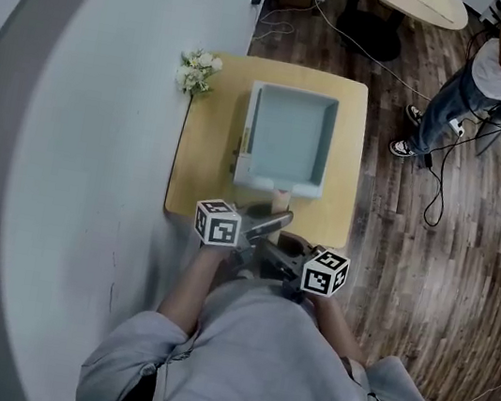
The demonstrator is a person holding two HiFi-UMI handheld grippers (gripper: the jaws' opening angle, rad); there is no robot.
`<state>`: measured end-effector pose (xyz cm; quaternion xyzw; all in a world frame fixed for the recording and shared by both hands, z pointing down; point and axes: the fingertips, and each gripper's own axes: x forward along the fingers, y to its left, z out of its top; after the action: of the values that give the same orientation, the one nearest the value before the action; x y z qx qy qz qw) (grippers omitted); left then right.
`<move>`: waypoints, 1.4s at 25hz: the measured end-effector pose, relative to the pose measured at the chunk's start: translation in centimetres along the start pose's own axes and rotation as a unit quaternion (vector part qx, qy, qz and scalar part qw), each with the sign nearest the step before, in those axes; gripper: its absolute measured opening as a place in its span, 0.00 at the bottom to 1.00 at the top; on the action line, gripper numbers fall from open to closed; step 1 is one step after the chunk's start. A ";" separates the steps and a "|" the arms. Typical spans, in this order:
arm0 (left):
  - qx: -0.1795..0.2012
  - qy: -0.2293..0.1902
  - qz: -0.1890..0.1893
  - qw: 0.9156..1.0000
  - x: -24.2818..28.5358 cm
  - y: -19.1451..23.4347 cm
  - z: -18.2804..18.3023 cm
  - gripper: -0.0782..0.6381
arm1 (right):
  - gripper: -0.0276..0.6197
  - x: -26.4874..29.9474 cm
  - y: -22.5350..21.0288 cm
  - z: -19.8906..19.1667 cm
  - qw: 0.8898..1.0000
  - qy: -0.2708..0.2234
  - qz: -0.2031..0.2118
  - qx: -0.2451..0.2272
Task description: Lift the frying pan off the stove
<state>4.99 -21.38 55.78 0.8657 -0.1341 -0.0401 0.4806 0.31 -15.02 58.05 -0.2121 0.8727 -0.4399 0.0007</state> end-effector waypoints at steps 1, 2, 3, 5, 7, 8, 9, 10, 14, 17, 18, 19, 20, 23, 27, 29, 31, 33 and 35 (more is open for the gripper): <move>0.003 -0.001 -0.002 1.000 -0.2 -0.4 -0.4 0.28 | 0.26 -0.2 0.4 -0.4 1.000 -0.001 0.001 -0.005; 0.006 -0.002 -0.004 1.000 -0.4 -0.9 -0.8 0.28 | 0.26 -0.4 0.8 -0.9 1.000 -0.002 0.001 -0.009; 0.010 -0.003 -0.005 1.000 -0.7 -1.3 -1.3 0.28 | 0.26 -0.6 1.2 -1.3 1.000 -0.002 0.001 -0.014; 0.016 -0.005 -0.008 1.000 -1.1 -2.1 -2.1 0.28 | 0.26 -1.0 2.0 -2.0 1.000 -0.004 -0.001 -0.022; 0.018 -0.007 -0.011 1.000 -1.6 -3.0 -2.9 0.28 | 0.26 -1.5 2.9 -2.8 1.000 -0.007 -0.003 -0.029; 0.020 -0.008 -0.012 1.000 -1.8 -3.4 -3.4 0.28 | 0.26 -1.7 3.3 -3.3 0.999 -0.008 -0.004 -0.031; 0.021 -0.009 -0.013 1.000 -2.1 -3.8 -3.9 0.29 | 0.26 -1.9 3.8 -3.8 0.999 -0.009 -0.004 -0.032; 0.023 -0.008 -0.014 1.000 -2.3 -4.3 -4.4 0.29 | 0.26 -2.1 4.2 -4.3 0.999 -0.009 -0.005 -0.032; 0.024 -0.009 -0.022 0.999 -3.3 -5.9 -6.8 0.29 | 0.26 -3.1 5.9 -6.5 0.999 -0.012 -0.010 -0.036; 0.024 -0.009 -0.027 0.999 -4.0 -6.9 -8.6 0.29 | 0.26 -3.7 7.0 -8.3 0.999 -0.015 -0.013 -0.040; 0.024 -0.008 -0.028 0.999 -4.3 -7.2 -9.1 0.29 | 0.26 -3.9 7.4 -8.9 0.999 -0.015 -0.014 -0.041; 0.024 -0.008 -0.028 0.999 -4.6 -7.6 -9.7 0.29 | 0.26 -4.1 7.8 -9.4 0.999 -0.016 -0.014 -0.042; 0.024 -0.008 -0.029 0.999 -4.9 -8.0 -10.3 0.29 | 0.26 -4.4 8.3 -9.9 0.999 -0.017 -0.014 -0.041; 0.021 -0.009 -0.035 0.999 -5.7 -9.3 -11.9 0.29 | 0.26 -5.1 9.7 -11.5 0.999 -0.021 -0.015 -0.044; 0.022 -0.009 -0.040 0.999 -6.5 -10.9 -14.0 0.29 | 0.26 -6.1 11.3 -13.5 0.998 -0.022 -0.016 -0.049; 0.026 -0.008 -0.039 0.999 -6.8 -11.6 -14.9 0.29 | 0.26 -6.5 12.0 -14.3 0.998 -0.019 -0.016 -0.055; 0.031 -0.007 -0.037 0.999 -7.1 -12.2 -15.6 0.29 | 0.26 -6.9 12.6 -15.1 0.998 -0.016 -0.014 -0.058; 0.034 -0.008 -0.034 0.999 -7.3 -12.8 -16.4 0.29 | 0.26 -7.3 13.1 -15.7 0.998 -0.014 -0.011 -0.059; 0.035 -0.010 -0.031 0.999 -7.5 -13.4 -17.1 0.29 | 0.26 -7.7 13.7 -16.4 0.998 -0.011 -0.007 -0.062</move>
<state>3.76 1.46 53.20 0.8852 -0.1137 -0.0588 0.4472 -0.83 7.64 56.14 -0.2225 0.8966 -0.3828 -0.0054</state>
